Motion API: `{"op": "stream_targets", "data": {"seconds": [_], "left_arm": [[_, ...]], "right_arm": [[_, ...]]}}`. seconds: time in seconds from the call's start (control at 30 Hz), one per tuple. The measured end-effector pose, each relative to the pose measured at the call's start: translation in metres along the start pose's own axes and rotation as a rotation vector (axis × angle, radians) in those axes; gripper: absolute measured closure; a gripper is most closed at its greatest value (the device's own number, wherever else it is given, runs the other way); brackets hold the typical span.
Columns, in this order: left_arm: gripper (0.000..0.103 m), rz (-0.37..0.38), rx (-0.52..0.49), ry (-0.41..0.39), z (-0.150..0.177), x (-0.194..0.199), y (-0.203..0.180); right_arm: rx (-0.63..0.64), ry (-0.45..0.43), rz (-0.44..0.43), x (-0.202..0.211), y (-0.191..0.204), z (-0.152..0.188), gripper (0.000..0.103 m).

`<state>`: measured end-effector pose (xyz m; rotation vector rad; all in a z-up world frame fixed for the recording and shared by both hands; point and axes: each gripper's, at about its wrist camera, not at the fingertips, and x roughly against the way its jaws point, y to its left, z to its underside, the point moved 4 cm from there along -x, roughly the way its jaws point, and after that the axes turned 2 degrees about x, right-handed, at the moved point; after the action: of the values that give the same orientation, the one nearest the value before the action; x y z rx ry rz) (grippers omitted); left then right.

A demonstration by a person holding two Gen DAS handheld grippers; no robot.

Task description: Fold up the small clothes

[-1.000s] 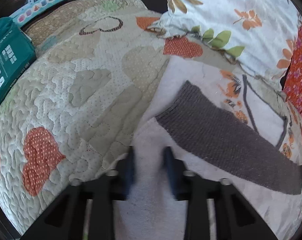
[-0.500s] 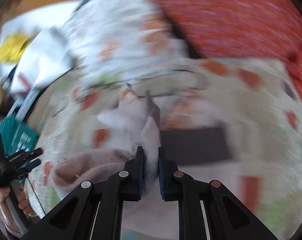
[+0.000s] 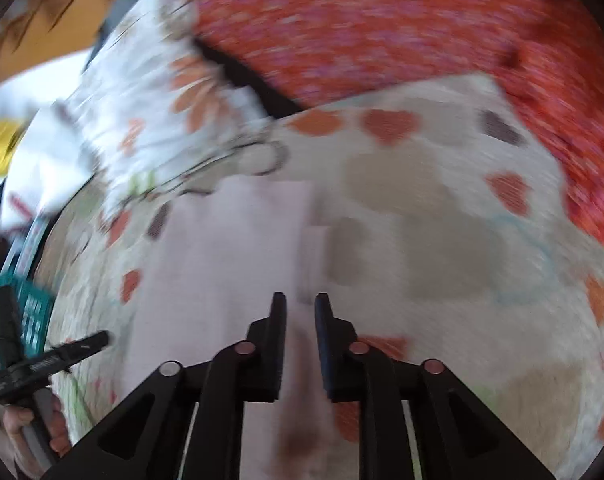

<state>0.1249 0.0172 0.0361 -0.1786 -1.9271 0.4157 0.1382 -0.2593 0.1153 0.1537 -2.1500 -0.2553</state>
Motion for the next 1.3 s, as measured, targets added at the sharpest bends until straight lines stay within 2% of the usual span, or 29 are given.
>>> {"op": "stream_targets", "data": {"seconds": [0.07,0.13,0.2,0.27,0.33,0.37,0.43,0.5,0.63,0.77,0.8,0.83,0.87,0.9,0.93,1.03,1.07,1.1,1.17,1.2,1.3], "left_arm": [[0.042,0.0,-0.019,0.017,0.0,-0.004,-0.005],[0.042,-0.001,-0.035,0.018,0.001,-0.004,-0.008],[0.042,-0.002,-0.041,0.01,0.001,-0.002,-0.006],[0.042,0.002,-0.041,0.012,0.001,-0.001,-0.004],[0.042,0.01,-0.037,0.019,0.001,-0.002,-0.002],[0.042,0.016,-0.034,0.022,0.0,-0.002,-0.001],[0.035,0.042,-0.024,0.027,0.0,-0.003,0.001],[0.028,0.072,0.001,0.015,-0.001,-0.006,0.005],[0.023,0.099,0.002,0.002,0.001,-0.021,0.005],[0.021,0.12,-0.049,-0.008,0.01,-0.033,-0.008],[0.023,0.131,-0.054,0.004,0.014,-0.036,-0.012],[0.037,0.145,-0.056,0.026,0.016,-0.037,-0.016],[0.053,0.17,-0.055,0.06,0.019,-0.039,-0.019],[0.078,0.22,-0.046,0.101,0.022,-0.039,-0.024],[0.079,0.207,-0.037,0.103,0.024,-0.033,-0.026],[0.087,0.116,-0.097,0.079,0.034,-0.015,-0.036],[0.087,0.065,-0.119,0.078,0.039,-0.012,-0.037],[0.087,0.041,-0.126,0.074,0.042,-0.013,-0.037],[0.08,0.006,-0.142,0.07,0.048,-0.016,-0.034],[0.076,0.0,-0.142,0.065,0.048,-0.016,-0.032],[0.075,0.009,-0.124,0.046,0.049,-0.001,-0.025]], "right_arm": [[0.029,0.048,-0.044,-0.026,0.016,-0.012,0.084],[0.031,0.103,-0.04,-0.058,0.02,-0.025,0.084],[0.016,0.145,0.013,-0.086,0.013,-0.028,0.086],[0.009,0.141,0.119,-0.107,-0.002,-0.038,0.087],[-0.021,0.12,0.204,-0.1,-0.015,-0.042,0.082],[-0.043,0.108,0.205,-0.092,-0.019,-0.041,0.075],[-0.095,0.09,0.113,-0.071,-0.028,-0.036,0.061],[-0.147,0.075,0.006,-0.048,-0.037,-0.021,0.042],[-0.223,0.079,-0.106,-0.035,-0.049,0.009,0.036],[-0.291,0.112,-0.196,-0.054,-0.057,0.038,0.036],[-0.307,0.122,-0.243,-0.063,-0.055,0.042,0.039],[-0.321,0.124,-0.274,-0.069,-0.053,0.043,0.046],[-0.333,0.12,-0.31,-0.073,-0.049,0.041,0.067],[-0.352,0.145,-0.36,-0.077,-0.044,0.038,0.069],[-0.359,0.148,-0.389,-0.075,-0.039,0.035,0.071],[-0.342,0.12,-0.464,-0.056,-0.03,0.029,0.073],[-0.329,0.112,-0.457,-0.052,-0.029,0.027,0.073],[-0.302,0.12,-0.374,-0.05,-0.031,0.028,0.069],[-0.265,0.141,-0.2,-0.052,-0.04,0.032,0.066],[-0.264,0.141,-0.154,-0.051,-0.045,0.034,0.063],[-0.31,0.069,-0.19,-0.027,-0.045,0.03,0.063]]}}
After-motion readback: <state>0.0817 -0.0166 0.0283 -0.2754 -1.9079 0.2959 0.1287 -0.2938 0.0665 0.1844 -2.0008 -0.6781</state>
